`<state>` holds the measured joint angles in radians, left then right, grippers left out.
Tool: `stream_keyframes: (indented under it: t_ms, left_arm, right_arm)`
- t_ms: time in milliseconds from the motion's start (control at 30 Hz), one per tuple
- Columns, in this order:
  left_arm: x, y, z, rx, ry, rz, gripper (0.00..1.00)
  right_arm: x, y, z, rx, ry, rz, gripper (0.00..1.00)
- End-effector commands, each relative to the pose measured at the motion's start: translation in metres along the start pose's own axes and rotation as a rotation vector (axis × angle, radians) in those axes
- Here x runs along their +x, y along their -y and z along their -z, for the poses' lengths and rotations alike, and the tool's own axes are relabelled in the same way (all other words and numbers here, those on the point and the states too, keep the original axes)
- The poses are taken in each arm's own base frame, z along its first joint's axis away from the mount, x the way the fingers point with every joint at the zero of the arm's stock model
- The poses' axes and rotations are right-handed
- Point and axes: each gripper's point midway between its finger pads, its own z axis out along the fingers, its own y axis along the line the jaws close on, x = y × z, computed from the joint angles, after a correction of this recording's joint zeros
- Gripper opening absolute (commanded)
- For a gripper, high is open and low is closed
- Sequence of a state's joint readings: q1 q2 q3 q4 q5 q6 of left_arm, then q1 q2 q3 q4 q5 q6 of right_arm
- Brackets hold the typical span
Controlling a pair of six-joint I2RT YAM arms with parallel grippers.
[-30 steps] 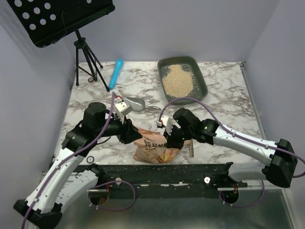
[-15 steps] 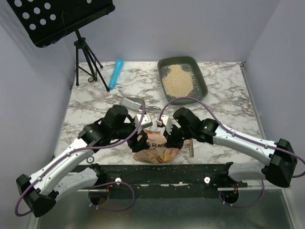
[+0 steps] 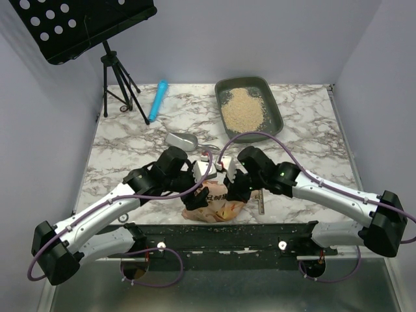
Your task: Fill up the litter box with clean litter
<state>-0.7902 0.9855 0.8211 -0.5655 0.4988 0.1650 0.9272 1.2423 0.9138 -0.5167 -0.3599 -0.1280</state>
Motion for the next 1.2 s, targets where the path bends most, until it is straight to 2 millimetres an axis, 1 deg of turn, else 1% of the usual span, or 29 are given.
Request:
stream_keyframes:
  t_ms: [0, 100, 167, 233, 367, 400, 433, 500, 567, 633, 733, 833, 867, 933, 1000, 1100, 1167]
  left_arm:
    - [0.002, 0.003, -0.010, 0.032, 0.001, -0.023, 0.81]
    - [0.005, 0.003, -0.016, 0.046, -0.025, -0.012, 0.81]
    - [0.008, 0.000, -0.020, 0.041, -0.042, -0.004, 0.79]
    - [0.009, -0.003, -0.024, 0.036, -0.054, 0.003, 0.70]
    - [0.013, -0.004, -0.030, 0.045, -0.078, 0.018, 0.43]
    - [0.014, -0.004, -0.031, 0.054, -0.086, 0.021, 0.34]
    - [0.015, -0.004, -0.033, 0.060, -0.095, 0.024, 0.20]
    - [0.018, -0.004, -0.034, 0.069, -0.111, 0.028, 0.00]
    - [0.017, -0.002, -0.034, 0.080, -0.113, 0.022, 0.00]
    - [0.011, -0.003, -0.031, 0.066, -0.096, 0.001, 0.00]
    - [-0.007, -0.017, -0.020, -0.027, -0.040, -0.075, 0.00]
    - [-0.031, -0.038, -0.006, -0.134, 0.020, -0.152, 0.00]
    - [-0.040, -0.045, 0.000, -0.162, 0.043, -0.167, 0.00]
    - [-0.057, -0.056, 0.011, -0.191, 0.093, -0.189, 0.00]
    - [-0.076, -0.066, 0.023, -0.220, 0.160, -0.215, 0.00]
    - [-0.091, -0.071, 0.035, -0.236, 0.222, -0.244, 0.00]
    - [-0.091, -0.069, 0.034, -0.213, 0.233, -0.249, 0.00]
  right_arm:
    - [-0.009, 0.007, 0.004, 0.039, 0.056, -0.002, 0.00]
    - [-0.013, 0.007, 0.008, 0.043, 0.072, -0.006, 0.00]
    - [-0.012, 0.005, 0.010, 0.039, 0.077, -0.005, 0.00]
    - [-0.011, 0.005, 0.011, 0.043, 0.080, -0.009, 0.00]
    - [-0.010, 0.003, 0.014, 0.039, 0.091, -0.018, 0.00]
    - [-0.010, 0.003, 0.016, 0.045, 0.095, -0.021, 0.00]
    - [-0.011, 0.003, 0.017, 0.049, 0.101, -0.022, 0.00]
    - [-0.011, 0.007, 0.022, 0.070, 0.115, -0.028, 0.00]
    - [-0.014, 0.010, 0.026, 0.085, 0.142, -0.035, 0.00]
    - [-0.018, 0.016, 0.028, 0.106, 0.174, -0.044, 0.00]
    - [-0.030, 0.029, 0.028, 0.149, 0.217, -0.056, 0.00]
    - [-0.056, 0.044, 0.035, 0.218, 0.284, -0.051, 0.00]
    - [-0.069, 0.049, 0.040, 0.244, 0.317, -0.047, 0.00]
    - [-0.090, 0.053, 0.048, 0.262, 0.363, -0.032, 0.00]
    - [-0.104, 0.056, 0.053, 0.272, 0.379, -0.015, 0.00]
    - [-0.115, 0.060, 0.054, 0.276, 0.381, 0.005, 0.00]
    - [-0.111, 0.060, 0.043, 0.247, 0.352, 0.013, 0.00]
